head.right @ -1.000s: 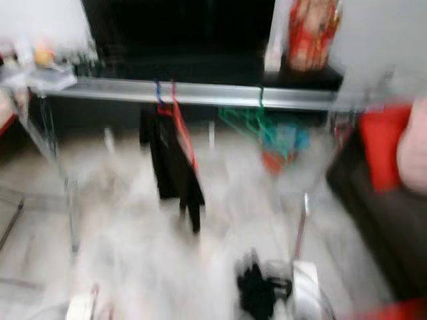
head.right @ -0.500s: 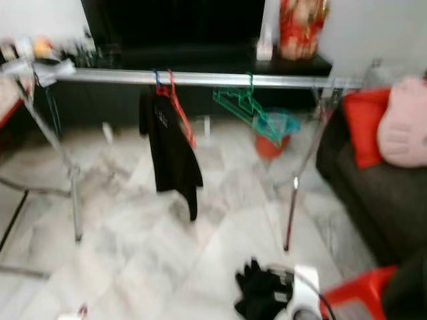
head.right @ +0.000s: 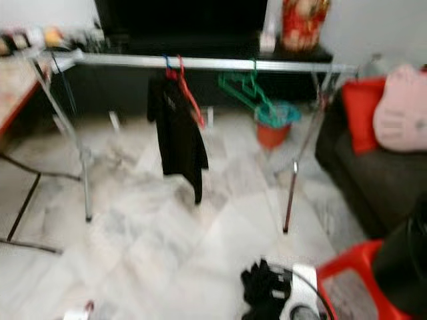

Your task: Hang hanger

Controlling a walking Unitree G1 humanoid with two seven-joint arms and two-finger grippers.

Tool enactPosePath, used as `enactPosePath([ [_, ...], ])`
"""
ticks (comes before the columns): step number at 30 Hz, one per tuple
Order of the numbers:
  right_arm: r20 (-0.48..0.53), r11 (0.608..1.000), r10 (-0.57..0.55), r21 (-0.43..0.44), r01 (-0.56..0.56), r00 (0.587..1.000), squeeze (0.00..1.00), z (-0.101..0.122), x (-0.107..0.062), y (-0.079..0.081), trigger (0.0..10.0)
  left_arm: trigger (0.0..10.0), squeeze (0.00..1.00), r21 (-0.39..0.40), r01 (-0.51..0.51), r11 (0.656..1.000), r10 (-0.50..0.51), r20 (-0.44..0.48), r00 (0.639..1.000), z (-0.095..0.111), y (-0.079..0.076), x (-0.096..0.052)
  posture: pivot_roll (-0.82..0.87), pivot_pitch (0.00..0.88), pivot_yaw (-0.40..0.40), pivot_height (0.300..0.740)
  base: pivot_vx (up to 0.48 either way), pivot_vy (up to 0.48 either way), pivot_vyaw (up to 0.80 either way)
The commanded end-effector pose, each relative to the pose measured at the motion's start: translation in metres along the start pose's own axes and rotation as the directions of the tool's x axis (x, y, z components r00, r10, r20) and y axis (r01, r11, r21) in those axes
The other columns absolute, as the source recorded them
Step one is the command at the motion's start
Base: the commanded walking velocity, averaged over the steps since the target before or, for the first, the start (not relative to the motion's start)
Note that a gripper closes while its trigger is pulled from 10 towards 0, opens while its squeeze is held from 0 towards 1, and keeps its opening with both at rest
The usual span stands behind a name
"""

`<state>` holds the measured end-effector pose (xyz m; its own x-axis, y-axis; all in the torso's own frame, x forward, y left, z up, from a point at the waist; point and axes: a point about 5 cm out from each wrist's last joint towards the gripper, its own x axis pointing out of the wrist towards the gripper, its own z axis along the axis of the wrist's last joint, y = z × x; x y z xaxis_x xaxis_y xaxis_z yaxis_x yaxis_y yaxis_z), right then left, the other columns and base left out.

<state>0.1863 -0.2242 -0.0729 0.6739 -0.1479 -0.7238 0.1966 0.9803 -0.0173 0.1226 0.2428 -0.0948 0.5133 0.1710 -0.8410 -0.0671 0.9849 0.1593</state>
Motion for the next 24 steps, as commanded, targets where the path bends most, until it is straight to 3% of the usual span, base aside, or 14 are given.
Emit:
enactPosePath([
  [1,0.023,1.000,-0.017,0.003,0.017,1.000,0.00,0.003,0.000,-0.006,10.0,10.0,0.00,0.015,0.002,1.000,-0.002,-0.008,1.000,-0.002,0.002,0.000,0.00,0.000,-0.011,0.740,0.000,0.000,0.00],
  [7,0.060,1.000,-0.019,-0.017,0.020,0.998,0.00,0.006,-0.001,-0.006,10.0,10.0,0.00,0.025,-0.017,1.000,0.017,-0.008,1.000,-0.004,0.012,-0.002,0.00,0.000,-0.013,0.740,0.000,0.000,0.00],
  [10,0.090,0.999,-0.023,-0.039,0.026,0.996,0.00,0.008,-0.001,-0.006,10.0,10.0,0.00,0.041,-0.018,0.999,0.017,0.012,1.000,-0.003,0.008,-0.002,0.00,0.000,-0.013,0.740,0.000,0.000,0.00],
  [12,0.186,0.997,-0.006,-0.076,0.020,0.982,0.00,0.044,0.006,-0.004,10.0,10.0,0.00,0.060,-0.013,0.998,0.010,0.050,0.999,0.005,0.003,-0.001,-0.01,0.000,-0.011,0.740,0.000,0.000,0.00],
  [13,0.286,0.996,0.006,-0.084,0.019,0.958,0.00,0.084,0.010,-0.005,10.0,10.0,0.00,0.068,-0.017,0.998,0.009,0.114,0.993,0.026,0.000,0.004,-0.01,0.000,-0.011,0.740,0.000,0.000,0.00],
  [16,0.348,0.993,0.020,-0.116,0.022,0.937,0.00,0.104,0.010,-0.004,10.0,10.0,0.00,0.084,-0.017,0.996,0.001,0.184,0.983,0.050,-0.002,0.007,-0.01,0.000,-0.011,0.740,0.000,0.000,0.00],
  [18,0.385,0.989,0.042,-0.145,0.015,0.922,0.00,0.117,0.010,0.000,10.0,10.0,0.00,0.125,-0.007,0.992,-0.030,0.287,0.957,0.082,-0.001,0.008,-0.01,0.000,-0.012,0.740,0.000,0.000,0.00],
  [19,0.385,0.989,0.042,-0.145,0.015,0.922,0.00,0.117,0.010,0.000,10.0,10.0,0.00,0.125,-0.007,0.992,-0.030,0.287,0.957,0.082,-0.001,0.008,-0.01,0.000,-0.012,0.740,0.000,0.000,0.00],
  [20,0.409,0.983,0.069,-0.185,0.009,0.910,0.00,0.127,0.010,0.005,10.0,10.0,0.00,0.160,-0.002,0.987,-0.059,0.377,0.924,0.107,0.000,0.006,0.00,0.000,-0.013,0.740,0.000,0.000,0.00],
  [21,0.415,0.976,0.090,-0.218,0.003,0.906,0.00,0.131,0.010,0.008,10.0,10.0,0.00,0.171,0.004,0.985,-0.076,0.422,0.903,0.118,0.000,0.004,0.00,0.000,-0.013,0.740,0.000,0.000,0.00],
  [22,0.414,0.956,0.127,-0.293,0.000,0.901,0.00,0.138,0.010,0.017,10.0,10.0,0.00,0.180,0.003,0.984,-0.098,0.524,0.846,0.144,0.002,-0.003,0.00,0.000,-0.012,0.740,0.000,0.000,0.00],
  [23,0.414,0.956,0.127,-0.293,0.000,0.901,0.00,0.138,0.010,0.017,10.0,10.0,0.00,0.180,0.003,0.984,-0.098,0.524,0.846,0.144,0.002,-0.003,0.00,0.000,-0.012,0.740,0.000,0.000,0.00],
  [24,0.415,0.952,0.140,-0.308,-0.006,0.899,0.00,0.142,0.010,0.022,10.0,10.0,0.00,0.182,0.006,0.983,-0.109,0.565,0.818,0.154,0.001,-0.006,-0.01,0.000,-0.013,0.740,0.000,0.000,0.00],
])
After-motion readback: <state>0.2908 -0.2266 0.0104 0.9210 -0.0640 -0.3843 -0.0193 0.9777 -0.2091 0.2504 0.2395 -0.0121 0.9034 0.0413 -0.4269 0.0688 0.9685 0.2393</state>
